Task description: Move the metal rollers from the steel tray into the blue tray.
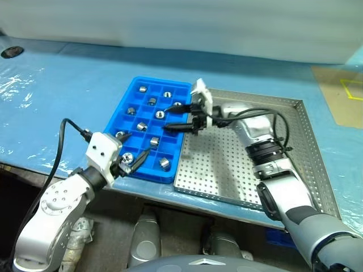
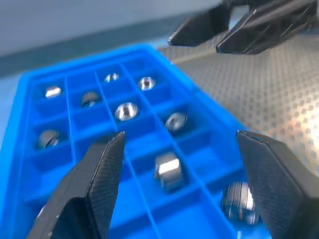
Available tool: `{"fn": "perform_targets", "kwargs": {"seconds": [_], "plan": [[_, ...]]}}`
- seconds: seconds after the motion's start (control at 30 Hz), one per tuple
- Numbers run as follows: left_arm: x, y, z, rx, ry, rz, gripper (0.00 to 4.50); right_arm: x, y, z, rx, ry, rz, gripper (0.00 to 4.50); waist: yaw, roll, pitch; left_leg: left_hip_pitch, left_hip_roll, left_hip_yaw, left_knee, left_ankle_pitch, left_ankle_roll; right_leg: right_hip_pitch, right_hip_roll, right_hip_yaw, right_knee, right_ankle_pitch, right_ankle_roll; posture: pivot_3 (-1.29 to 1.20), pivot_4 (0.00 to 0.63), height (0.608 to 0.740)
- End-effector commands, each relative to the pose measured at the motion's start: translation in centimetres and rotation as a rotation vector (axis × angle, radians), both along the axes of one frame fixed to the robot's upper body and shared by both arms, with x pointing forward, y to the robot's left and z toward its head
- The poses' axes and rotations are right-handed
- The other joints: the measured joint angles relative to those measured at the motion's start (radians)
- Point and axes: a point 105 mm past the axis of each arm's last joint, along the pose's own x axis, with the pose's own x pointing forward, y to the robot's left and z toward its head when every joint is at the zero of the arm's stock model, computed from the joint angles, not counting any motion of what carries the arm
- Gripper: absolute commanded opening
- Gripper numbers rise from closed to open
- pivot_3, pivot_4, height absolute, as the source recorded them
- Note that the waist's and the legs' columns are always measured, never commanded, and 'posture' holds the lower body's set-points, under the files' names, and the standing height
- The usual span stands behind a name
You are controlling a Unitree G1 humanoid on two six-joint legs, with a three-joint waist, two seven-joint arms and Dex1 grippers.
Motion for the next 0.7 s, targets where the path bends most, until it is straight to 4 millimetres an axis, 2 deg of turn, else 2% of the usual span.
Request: {"fn": "perform_targets", "kwargs": {"seconds": [0.03, 0.1, 0.27, 0.33, 0.47, 0.57, 0.7], "plan": [[0.9, -0.9, -0.5, 0.006, -0.005, -0.078, 3.76, 0.5, -3.1, -0.6, 0.008, -0.031, -0.170, 4.30, -0.016, 0.000, 0.000, 0.000, 0.000, 0.000, 0.000, 0.000, 0.000, 0.000, 0.001, 0.000, 0.000, 0.000, 0.000, 0.11, 0.150, 0.740], [2.3, -1.2, -0.1, -0.030, -0.023, -0.097, 3.76, 0.5, -5.4, -1.3, -0.004, -0.051, -0.285, 4.30, -0.029, 0.000, 0.000, -0.001, 0.002, 0.000, 0.000, 0.001, -0.001, 0.000, 0.003, 0.000, 0.000, 0.000, 0.000, 0.06, 0.150, 0.740], [4.5, -2.0, -0.2, -0.030, -0.044, -0.138, 3.76, -0.6, -8.7, -3.1, -0.080, -0.086, -0.427, 4.30, -0.076, 0.000, 0.000, 0.000, 0.004, 0.000, 0.001, 0.002, -0.003, 0.000, 0.005, 0.002, 0.001, 0.001, -0.001, -0.04, 0.150, 0.740], [5.9, -2.2, 0.1, -0.081, -0.049, -0.127, 3.76, -1.0, -10.1, -2.8, -0.027, -0.073, -0.504, 4.41, -0.094, 0.000, 0.000, 0.002, 0.004, 0.000, 0.001, 0.002, -0.003, 0.000, 0.006, 0.003, 0.001, 0.001, -0.001, -0.06, 0.150, 0.740], [6.3, -2.7, -0.5, -0.057, -0.045, -0.173, 3.76, -1.8, -11.0, -3.0, -0.019, -0.066, -0.558, 4.41, -0.131, 0.000, 0.000, 0.003, 0.005, 0.000, 0.000, 0.002, -0.004, 0.001, 0.008, 0.004, 0.001, 0.002, -0.002, -0.10, 0.150, 0.740], [6.5, -2.9, -1.2, -0.038, -0.040, -0.169, 4.48, -1.5, -11.8, -3.1, -0.058, -0.126, -0.624, 4.50, -0.145, 0.000, 0.000, 0.004, 0.005, 0.000, 0.000, 0.002, -0.004, 0.001, 0.008, 0.004, 0.001, 0.002, -0.002, -0.12, 0.150, 0.740], [6.8, -3.1, -1.0, -0.036, -0.050, -0.167, 4.48, -1.1, -11.8, -1.9, -0.025, -0.199, -0.650, 4.50, -0.151, 0.000, 0.000, 0.005, 0.005, 0.001, 0.000, 0.002, -0.003, 0.001, 0.008, 0.004, 0.000, 0.002, -0.003, -0.12, 0.150, 0.740]]}}
